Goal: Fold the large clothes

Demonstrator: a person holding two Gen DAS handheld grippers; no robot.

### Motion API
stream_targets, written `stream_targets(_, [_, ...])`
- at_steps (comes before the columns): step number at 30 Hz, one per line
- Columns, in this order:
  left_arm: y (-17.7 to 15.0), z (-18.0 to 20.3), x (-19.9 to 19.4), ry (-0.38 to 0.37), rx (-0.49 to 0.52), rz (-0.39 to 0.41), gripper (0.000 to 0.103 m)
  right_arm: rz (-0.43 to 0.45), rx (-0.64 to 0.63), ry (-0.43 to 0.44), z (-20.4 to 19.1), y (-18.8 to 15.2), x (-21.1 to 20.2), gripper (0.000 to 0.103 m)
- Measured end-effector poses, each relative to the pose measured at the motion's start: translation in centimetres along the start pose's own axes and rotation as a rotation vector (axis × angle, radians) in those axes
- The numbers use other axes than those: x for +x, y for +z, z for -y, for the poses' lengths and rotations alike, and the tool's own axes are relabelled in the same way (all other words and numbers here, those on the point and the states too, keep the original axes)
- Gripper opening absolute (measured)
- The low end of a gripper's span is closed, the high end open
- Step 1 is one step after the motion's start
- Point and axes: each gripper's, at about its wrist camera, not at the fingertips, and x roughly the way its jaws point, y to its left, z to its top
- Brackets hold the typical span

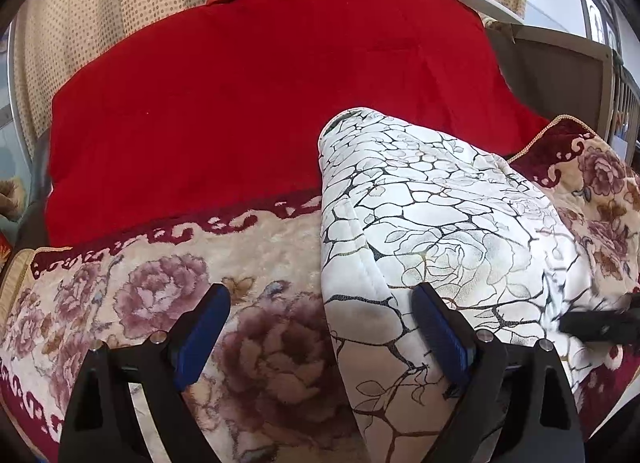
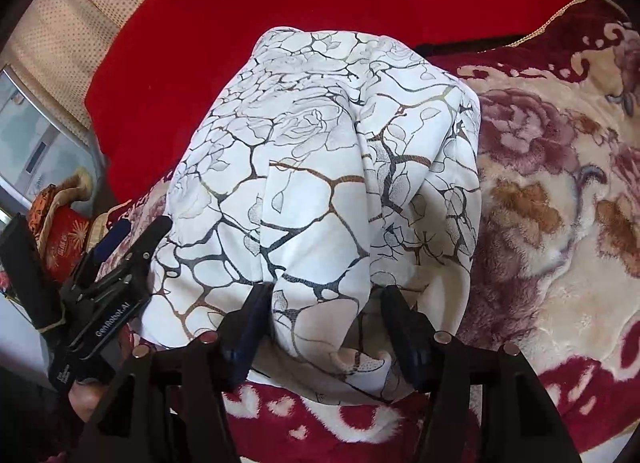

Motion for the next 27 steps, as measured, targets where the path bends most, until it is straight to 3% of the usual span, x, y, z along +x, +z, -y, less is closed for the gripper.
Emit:
stream_targets(3, [0.1,-0.4,0.0,-0.019,-0.022,-0.013,0.092,0.009,0.005,0.023,-0.3,1.0,-1.4,0.061])
stream_targets(7, [0.9,-0.8,-0.3,-0.043,-0.021,-0.025,0.092,0.102,-0.017,0.044,-1.1,3.2,-4.5,0.061])
stream_targets(12, [2.4,-2.4,-2.2,-0.082,-0.059,0.071,0.092,0.181,0.010,0.032,-1.0,5.8,-4.8,0.061])
stream_targets(15, [2.3,-2.3,-0.9,-0.089,-0.049,0.033,0.092,0.151,0.043,0.040,-0.5,6.1,-2.7,0.061])
stream_targets(17, [1.3,-1.0,1.8,-0.075,0.017,-0.089,0.092,0.081,0.049,0.026,0.0,5.7,0.0,0.061])
stream_targets(18, [0.9,-0.6,2.6,-0.075,0.026,-0.114,0.093,0.037,0.055,0.005,0.4,5.4,1.8,0.061])
stream_targets(21, [1.1,-1.2,2.4,-0.103,-0.027,-0.104,0.093,0.050,0.075,0.002,1.4,4.6,3.3,0.062])
stream_targets(27, [1.5,-1.2,1.6,-0.081,-0.013,-0.060,0.092,0.110,0.078,0.059,1.2,5.3,0.4,0.063])
